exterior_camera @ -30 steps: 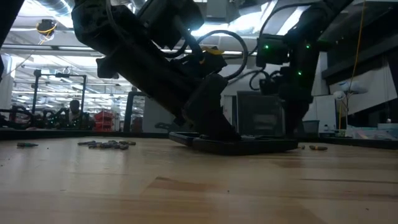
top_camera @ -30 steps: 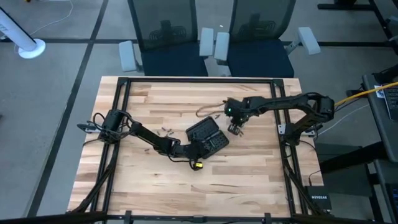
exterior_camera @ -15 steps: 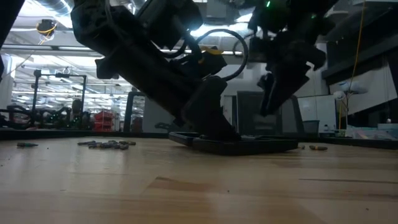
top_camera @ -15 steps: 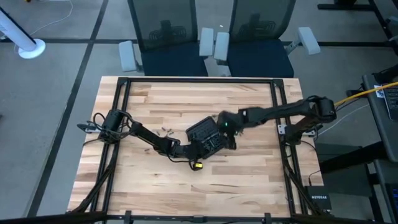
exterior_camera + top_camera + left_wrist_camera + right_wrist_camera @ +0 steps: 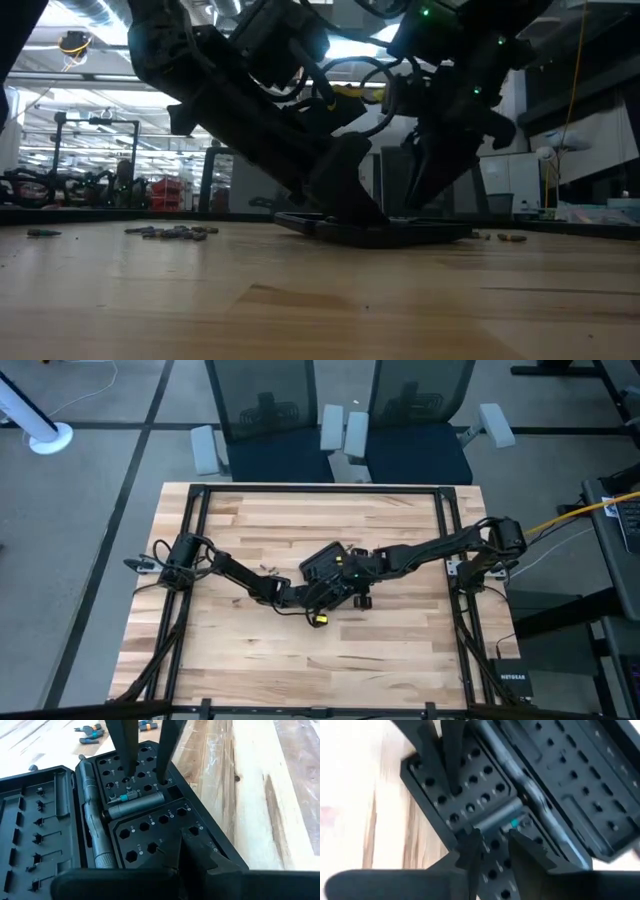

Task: Prefit tool cases
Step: Remove the blue socket bit from the black prefit tool case

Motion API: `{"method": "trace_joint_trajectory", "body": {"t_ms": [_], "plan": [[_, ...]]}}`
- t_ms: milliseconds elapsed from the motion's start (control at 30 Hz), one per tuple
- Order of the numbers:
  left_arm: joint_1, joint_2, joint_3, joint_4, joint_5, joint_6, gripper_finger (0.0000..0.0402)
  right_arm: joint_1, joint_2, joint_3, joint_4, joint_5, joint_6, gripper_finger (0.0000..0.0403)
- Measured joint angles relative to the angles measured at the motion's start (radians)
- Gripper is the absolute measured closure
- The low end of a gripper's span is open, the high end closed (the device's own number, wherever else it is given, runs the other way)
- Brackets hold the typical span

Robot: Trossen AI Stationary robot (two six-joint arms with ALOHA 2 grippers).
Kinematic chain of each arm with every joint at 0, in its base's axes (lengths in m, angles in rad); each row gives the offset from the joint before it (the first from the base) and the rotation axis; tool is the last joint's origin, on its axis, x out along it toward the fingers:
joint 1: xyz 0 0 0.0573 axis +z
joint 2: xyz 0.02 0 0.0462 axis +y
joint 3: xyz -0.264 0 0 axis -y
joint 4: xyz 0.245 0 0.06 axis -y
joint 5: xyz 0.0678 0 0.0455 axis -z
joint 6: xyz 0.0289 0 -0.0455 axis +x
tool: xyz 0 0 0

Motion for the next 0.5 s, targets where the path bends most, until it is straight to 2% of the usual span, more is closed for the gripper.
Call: {"method": "trace_joint_trajectory", "body": {"t_ms": [267,500], "plan": [[0.003,0.000,0.001,0.001,0.005,0.000,0.0402,-0.003,0.008,0.000,0.026,0.140,-0.006,0.0306],[0.002,0.000,0.002,0.001,0.006,-0.005,0.0401,-0.006,0.017,-0.001,0.021,0.026,-0.002,0.0306]]}}
